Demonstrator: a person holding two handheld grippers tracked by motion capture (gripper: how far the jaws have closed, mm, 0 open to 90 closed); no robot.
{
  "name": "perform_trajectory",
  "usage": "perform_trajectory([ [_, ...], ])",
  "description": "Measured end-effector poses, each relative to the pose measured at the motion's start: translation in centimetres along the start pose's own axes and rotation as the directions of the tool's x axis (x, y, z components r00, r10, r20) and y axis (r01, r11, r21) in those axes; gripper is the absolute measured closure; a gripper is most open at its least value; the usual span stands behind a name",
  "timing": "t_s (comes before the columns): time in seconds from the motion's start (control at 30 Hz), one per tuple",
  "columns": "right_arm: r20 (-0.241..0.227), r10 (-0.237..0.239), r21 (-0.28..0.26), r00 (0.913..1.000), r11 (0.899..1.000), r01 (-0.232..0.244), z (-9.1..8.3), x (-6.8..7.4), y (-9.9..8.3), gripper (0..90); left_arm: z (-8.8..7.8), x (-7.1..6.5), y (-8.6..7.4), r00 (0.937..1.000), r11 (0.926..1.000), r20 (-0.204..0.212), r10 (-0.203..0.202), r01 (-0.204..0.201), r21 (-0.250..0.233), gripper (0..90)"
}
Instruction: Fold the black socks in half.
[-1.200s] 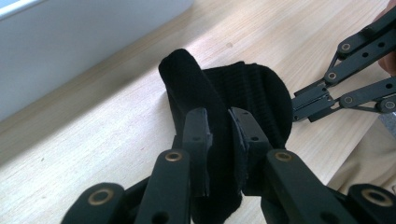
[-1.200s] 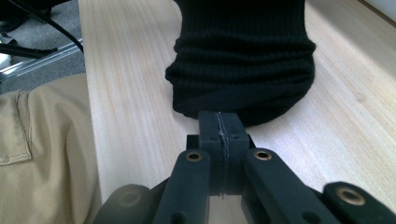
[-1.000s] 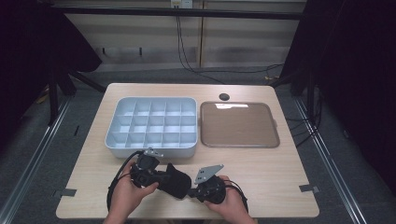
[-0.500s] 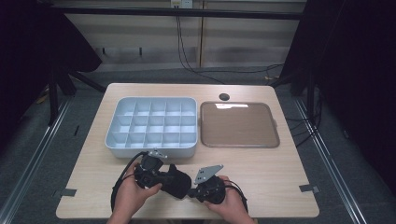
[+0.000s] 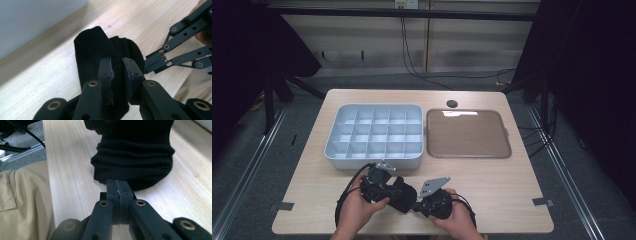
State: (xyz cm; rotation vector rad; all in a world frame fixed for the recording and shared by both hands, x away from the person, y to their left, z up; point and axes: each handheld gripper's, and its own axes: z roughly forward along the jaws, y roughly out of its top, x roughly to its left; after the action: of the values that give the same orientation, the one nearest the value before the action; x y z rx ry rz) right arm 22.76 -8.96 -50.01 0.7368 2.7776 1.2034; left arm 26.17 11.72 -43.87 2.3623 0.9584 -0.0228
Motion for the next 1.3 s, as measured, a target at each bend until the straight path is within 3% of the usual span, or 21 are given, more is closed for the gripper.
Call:
perform_trajectory([
  [0.57,0.0,0.0,-0.001,1.0,1.0,0.0,0.0,0.0,0.0,90.0,1.3,-0.7,0.1,0.9995,0.9995,0.013,0.028,-0.028,0.016,77.5],
  [1.3,0.005,0.005,-0.002,1.0,1.0,-0.005,0.0,0.0,0.0,89.4,2.2,-1.0,0.0,0.9995,0.9994,0.024,0.021,-0.022,0.027,77.0],
])
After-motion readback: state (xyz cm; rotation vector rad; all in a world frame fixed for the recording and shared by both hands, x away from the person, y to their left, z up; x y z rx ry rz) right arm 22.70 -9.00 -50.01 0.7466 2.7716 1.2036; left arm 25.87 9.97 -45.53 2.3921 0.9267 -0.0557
